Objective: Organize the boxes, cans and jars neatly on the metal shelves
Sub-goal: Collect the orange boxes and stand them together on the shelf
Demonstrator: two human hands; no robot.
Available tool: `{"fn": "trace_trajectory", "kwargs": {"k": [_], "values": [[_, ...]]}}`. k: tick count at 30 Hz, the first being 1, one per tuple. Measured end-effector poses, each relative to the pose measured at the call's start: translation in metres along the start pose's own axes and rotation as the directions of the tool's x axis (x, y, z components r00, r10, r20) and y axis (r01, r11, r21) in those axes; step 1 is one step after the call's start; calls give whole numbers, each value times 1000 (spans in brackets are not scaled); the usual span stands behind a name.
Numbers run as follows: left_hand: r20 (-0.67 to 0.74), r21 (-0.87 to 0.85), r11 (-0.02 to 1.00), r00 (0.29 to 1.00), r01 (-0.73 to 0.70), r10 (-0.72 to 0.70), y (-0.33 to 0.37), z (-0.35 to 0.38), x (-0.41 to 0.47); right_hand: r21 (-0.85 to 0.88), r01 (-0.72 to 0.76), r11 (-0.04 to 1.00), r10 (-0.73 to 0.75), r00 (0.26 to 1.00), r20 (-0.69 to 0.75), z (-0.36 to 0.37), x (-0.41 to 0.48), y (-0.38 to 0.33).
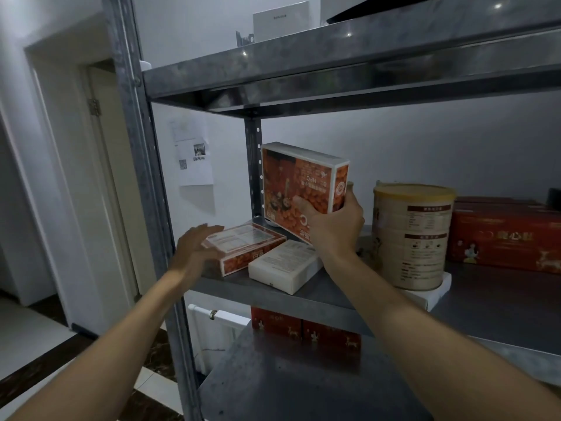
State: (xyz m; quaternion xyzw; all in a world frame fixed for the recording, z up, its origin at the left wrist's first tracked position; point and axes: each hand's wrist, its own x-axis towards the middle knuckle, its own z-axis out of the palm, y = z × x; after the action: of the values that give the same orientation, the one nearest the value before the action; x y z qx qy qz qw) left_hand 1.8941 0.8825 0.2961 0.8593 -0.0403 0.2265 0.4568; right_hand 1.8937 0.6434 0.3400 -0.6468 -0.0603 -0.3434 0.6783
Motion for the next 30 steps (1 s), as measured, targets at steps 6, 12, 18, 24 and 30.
{"fn": "trace_trajectory", "kwargs": {"k": [6,12,18,24,30], "values": [[299,127,982,949,-139,96,-24,-13,-3,-3,10,1000,-10,1000,26,1,-2,6],[309,434,834,926,-340,216,-43,-23,3,0,5,1000,-5,1000,18,4,-3,9],[254,481,790,923,-380,289,-42,-21,-4,-9,1,1000,-1,1000,24,10,-7,11],[64,357,878,946,-319,317,-37,-16,-4,41,31,999,-31,1000,1,8,-11,4],[-230,70,961,933,-268,277,-19,-5,-14,85,72,994,-71,997,-22,5,-10,-15]]}}
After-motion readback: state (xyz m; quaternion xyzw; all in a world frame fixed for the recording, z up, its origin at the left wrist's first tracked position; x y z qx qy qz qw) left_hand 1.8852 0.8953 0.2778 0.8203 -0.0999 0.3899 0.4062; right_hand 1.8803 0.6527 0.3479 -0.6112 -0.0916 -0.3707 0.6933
